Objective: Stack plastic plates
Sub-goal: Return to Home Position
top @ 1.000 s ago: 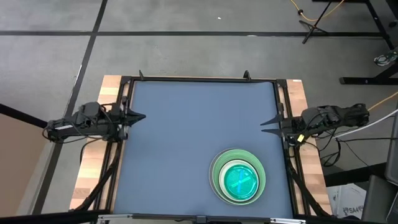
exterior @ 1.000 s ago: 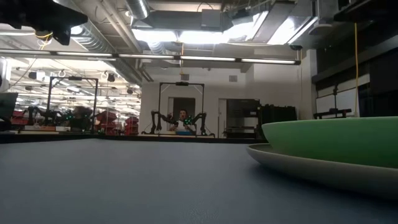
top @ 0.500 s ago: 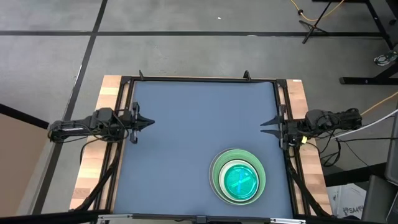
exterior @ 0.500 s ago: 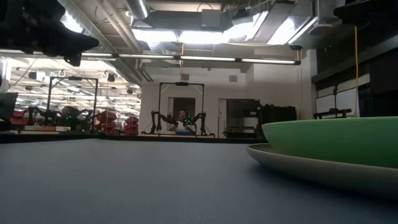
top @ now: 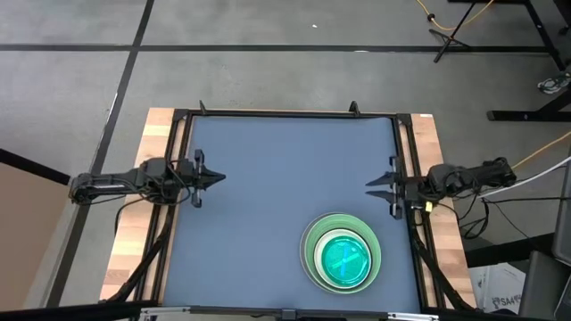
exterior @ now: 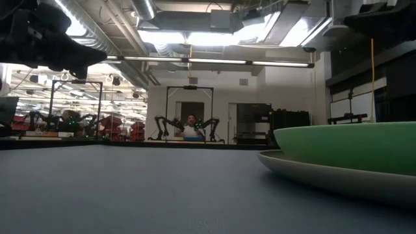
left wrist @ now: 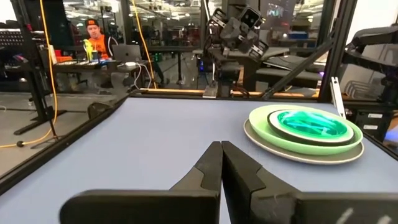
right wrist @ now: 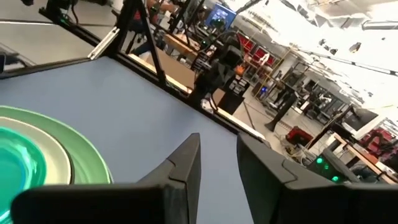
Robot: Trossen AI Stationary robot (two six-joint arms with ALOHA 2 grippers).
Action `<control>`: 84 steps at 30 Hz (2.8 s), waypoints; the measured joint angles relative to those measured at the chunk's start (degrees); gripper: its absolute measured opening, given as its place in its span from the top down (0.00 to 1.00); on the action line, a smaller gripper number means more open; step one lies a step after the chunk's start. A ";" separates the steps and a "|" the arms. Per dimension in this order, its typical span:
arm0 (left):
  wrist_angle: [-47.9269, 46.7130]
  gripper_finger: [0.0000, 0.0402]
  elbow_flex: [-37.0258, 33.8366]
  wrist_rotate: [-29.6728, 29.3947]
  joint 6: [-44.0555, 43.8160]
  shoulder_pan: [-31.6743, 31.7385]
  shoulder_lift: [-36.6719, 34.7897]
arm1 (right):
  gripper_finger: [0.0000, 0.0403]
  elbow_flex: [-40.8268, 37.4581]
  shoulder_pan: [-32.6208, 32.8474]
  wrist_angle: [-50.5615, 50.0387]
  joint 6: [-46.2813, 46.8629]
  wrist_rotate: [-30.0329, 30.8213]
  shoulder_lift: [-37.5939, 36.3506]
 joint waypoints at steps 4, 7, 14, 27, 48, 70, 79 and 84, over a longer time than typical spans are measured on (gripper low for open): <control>3.12 1.00 -1.66 -0.01 0.00 0.00 -0.02 | 0.75 -2.22 0.00 1.98 -0.04 0.00 0.04; 3.43 1.00 -1.84 0.02 0.02 0.02 0.00 | 0.75 -3.32 0.00 2.37 0.12 0.00 0.04; 3.41 1.00 -1.84 0.02 0.04 0.00 0.00 | 0.75 -5.96 0.00 5.79 0.04 0.02 0.04; 3.41 1.00 -1.81 0.02 0.06 0.01 0.00 | 0.75 -11.66 0.00 14.67 -2.87 4.68 0.00; 3.35 1.00 -1.81 0.02 0.06 0.01 0.00 | 0.75 -13.78 0.00 15.64 -4.59 7.08 0.02; 3.33 1.00 -1.81 0.00 0.02 0.01 0.00 | 0.75 -14.41 -14.24 14.50 -2.90 -6.78 0.07; 3.32 1.00 -1.81 0.00 0.00 0.02 0.00 | 0.75 -14.41 -19.40 10.64 -1.11 -13.60 0.08; 3.30 1.00 -1.81 0.00 0.02 0.01 0.00 | 0.75 -14.41 -19.54 10.50 -0.98 -14.51 0.06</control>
